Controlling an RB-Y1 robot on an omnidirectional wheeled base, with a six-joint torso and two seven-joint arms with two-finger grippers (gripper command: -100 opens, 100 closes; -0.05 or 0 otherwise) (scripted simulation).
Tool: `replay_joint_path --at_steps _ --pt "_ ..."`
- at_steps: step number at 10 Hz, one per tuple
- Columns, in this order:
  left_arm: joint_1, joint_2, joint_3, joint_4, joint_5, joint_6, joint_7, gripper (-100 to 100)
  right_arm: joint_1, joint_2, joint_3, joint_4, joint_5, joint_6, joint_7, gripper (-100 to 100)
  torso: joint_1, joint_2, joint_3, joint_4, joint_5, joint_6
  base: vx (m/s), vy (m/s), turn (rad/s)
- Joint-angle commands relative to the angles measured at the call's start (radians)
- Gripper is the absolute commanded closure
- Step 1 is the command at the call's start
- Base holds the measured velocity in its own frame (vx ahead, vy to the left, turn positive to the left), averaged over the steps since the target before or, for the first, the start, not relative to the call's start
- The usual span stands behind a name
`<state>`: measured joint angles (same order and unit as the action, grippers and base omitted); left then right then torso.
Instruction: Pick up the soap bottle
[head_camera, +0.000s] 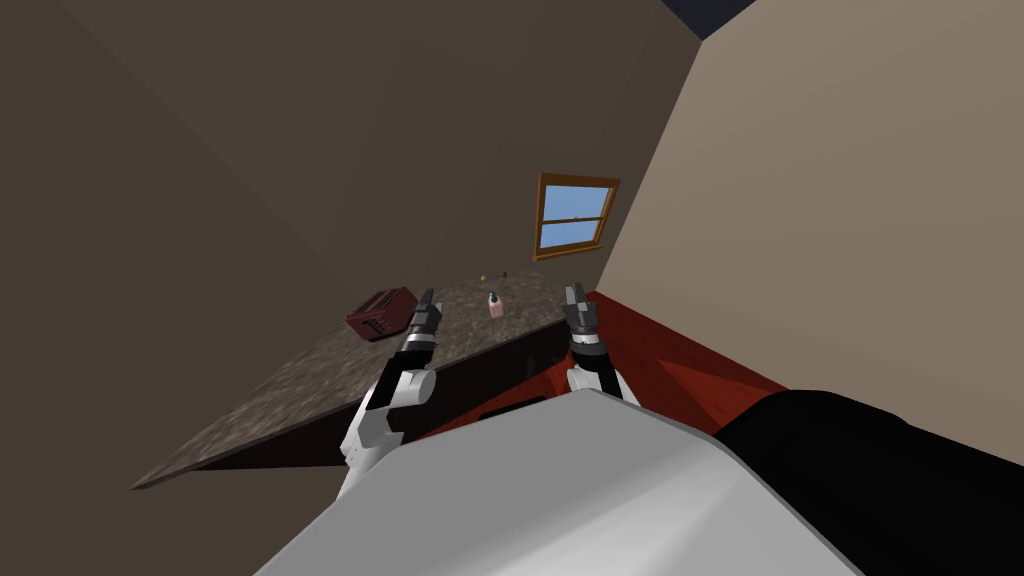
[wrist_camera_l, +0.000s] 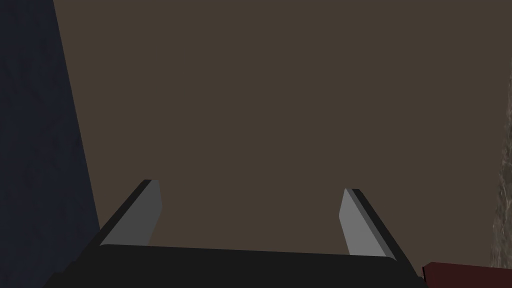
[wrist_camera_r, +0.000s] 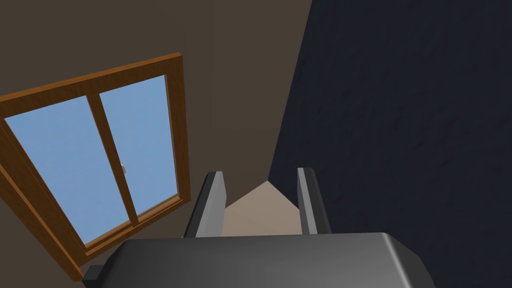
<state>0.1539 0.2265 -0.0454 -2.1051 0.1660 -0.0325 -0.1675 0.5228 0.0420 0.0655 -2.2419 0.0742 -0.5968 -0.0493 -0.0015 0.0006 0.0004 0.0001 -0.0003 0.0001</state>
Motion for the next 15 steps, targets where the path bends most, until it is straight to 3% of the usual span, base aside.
replay_joint_path --at_steps 1,2,3,5,6,8,9,11,12,14,15 --pt "-0.017 0.008 0.003 0.004 0.005 0.050 0.001 -100 0.000 0.000 0.000 0.000 0.000 0.000 0.000 0 0.000 0.000 0.000 0.000 0.000 0.000 -0.015 -0.021 0.014" --pt "-0.017 0.008 0.003 0.004 0.005 0.070 0.001 -100 0.000 0.000 0.000 0.000 0.000 0.000 0.000 0 0.000 0.000 0.000 0.000 0.000 0.000 -0.006 -0.010 0.000" --pt "-0.055 0.022 0.007 0.021 0.014 0.104 0.002 -100 0.000 0.000 0.000 0.000 0.000 0.000 0.000 0 0.001 0.000 0.000 0.000 0.000 0.000 -0.008 -0.022 0.024" --pt "-0.055 0.022 0.007 0.021 0.014 0.145 0.002 -100 0.000 0.000 0.000 0.000 0.000 0.000 0.000 0 0.000 0.000 0.000 0.000 0.000 0.000 -0.006 -0.017 0.008" --pt "-0.094 0.036 0.012 0.040 0.023 0.178 0.003 -100 0.000 0.000 0.000 0.000 0.000 0.000 0.000 0 0.001 -0.001 0.000 0.000 0.000 0.000 -0.006 -0.019 0.018" --pt "-0.094 0.036 0.012 0.040 0.023 0.221 0.003 -100 0.000 0.000 0.000 0.000 0.000 0.000 0.000 0 0.000 0.000 0.000 0.000 0.000 0.000 -0.009 -0.019 0.007" --pt "-0.134 0.049 0.017 0.059 0.032 0.256 0.005 -100 0.000 0.000 0.000 0.000 0.000 0.000 0.000 0 0.000 0.000 0.000 0.000 0.000 0.000 -0.009 -0.025 0.019" --pt "-0.134 0.049 0.017 0.059 0.032 0.299 0.005 -100 0.000 0.000 0.000 0.000 0.000 0.000 0.000 0 0.000 -0.001 0.000 0.000 0.000 0.000 -0.003 -0.021 0.003" --pt "-0.175 0.062 0.023 0.080 0.040 0.335 0.008 -100 0.000 0.000 0.000 0.000 0.000 0.000 0.000 0 0.000 -0.001 0.000 0.000 0.000 0.000 -0.006 -0.028 0.012" --pt "-0.175 0.062 0.023 0.080 0.040 0.379 0.008 -100 0.000 0.000 0.000 0.000 0.000 0.000 0.000 0 -0.001 -0.001 0.000 0.000 0.000 0.000 -0.002 -0.023 0.004" --pt "-0.215 0.075 0.028 0.102 0.049 0.417 0.012 -100 0.000 0.000 0.000 0.000 0.000 0.000 0.000 0 0.000 -0.001 0.000 0.000 0.000 0.000 -0.003 -0.030 0.006"
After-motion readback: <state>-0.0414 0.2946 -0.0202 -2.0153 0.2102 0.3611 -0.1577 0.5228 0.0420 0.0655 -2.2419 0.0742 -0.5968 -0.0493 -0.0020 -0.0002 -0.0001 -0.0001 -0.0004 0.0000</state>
